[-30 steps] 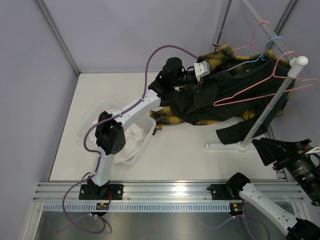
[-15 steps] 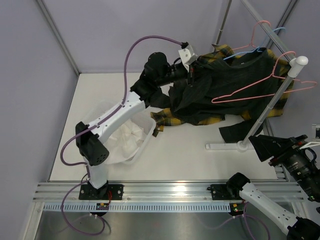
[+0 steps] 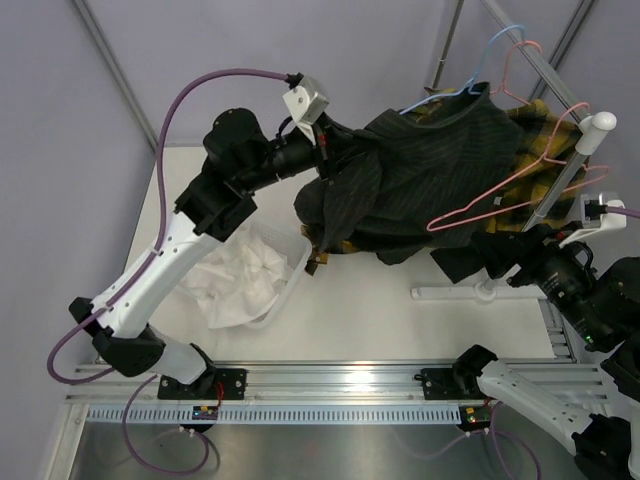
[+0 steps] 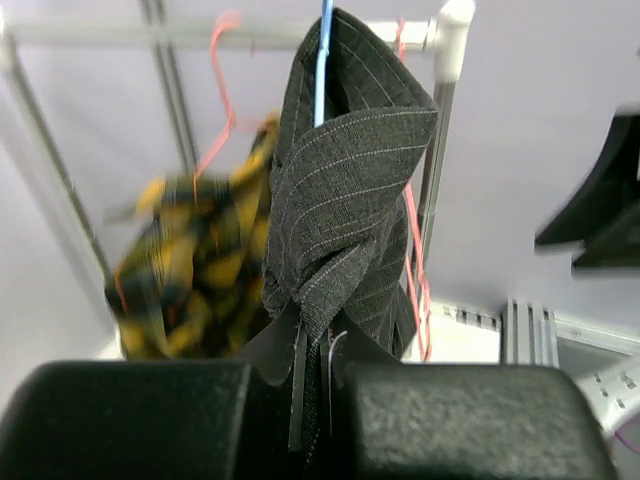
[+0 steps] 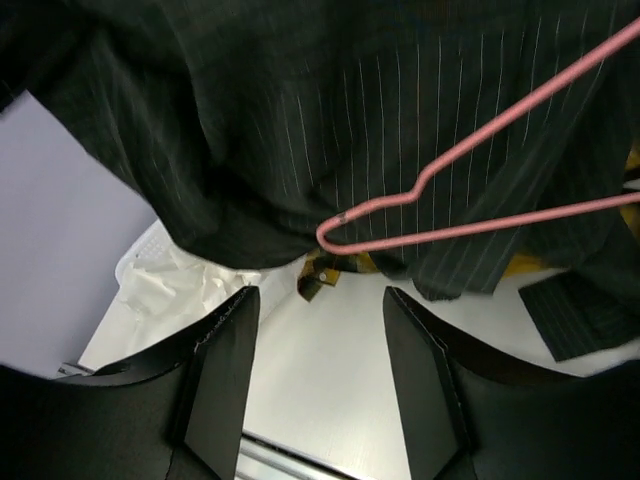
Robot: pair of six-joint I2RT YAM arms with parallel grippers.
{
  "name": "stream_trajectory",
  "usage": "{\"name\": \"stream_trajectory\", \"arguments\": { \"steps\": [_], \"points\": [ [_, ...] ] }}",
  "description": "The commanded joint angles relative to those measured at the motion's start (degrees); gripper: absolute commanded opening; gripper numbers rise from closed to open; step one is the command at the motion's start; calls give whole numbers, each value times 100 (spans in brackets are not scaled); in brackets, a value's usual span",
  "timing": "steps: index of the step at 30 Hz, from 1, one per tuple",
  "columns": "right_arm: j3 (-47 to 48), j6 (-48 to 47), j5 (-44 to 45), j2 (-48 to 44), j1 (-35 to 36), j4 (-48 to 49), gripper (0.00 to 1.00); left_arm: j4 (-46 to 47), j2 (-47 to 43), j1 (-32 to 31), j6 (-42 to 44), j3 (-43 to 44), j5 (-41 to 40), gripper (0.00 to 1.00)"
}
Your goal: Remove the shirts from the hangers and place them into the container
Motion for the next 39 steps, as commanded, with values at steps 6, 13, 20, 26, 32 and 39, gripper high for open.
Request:
{"name": "stream_trajectory", "arguments": {
  "steps": [6,13,20,26,32,39],
  "points": [
    [1210,-716,-1084,1491,36,1165,59,-474,-1704,-34,-259,-2093,-785,0],
    [1467,-743,-1638,2598,45,1745,58,-1089,-2601,-69,-329,-2427,-988,0],
    [878,-611,-1305,2607,45,2289,58,-1414,-3050,-95,-382,-2533,-908,0],
    [1123,-708,-1217,2686,45,2246,58,-1467,-3208,-104,-373,-2743,-873,0],
    [1203,-646,-1305,2722,45,2228,57,-1432,-3235,-104,-364,-2920,-908,0],
    [1036,-681,-1261,2739,36,2334,57,-1353,-3261,-113,-417,-2955,-777,0]
  ]
}}
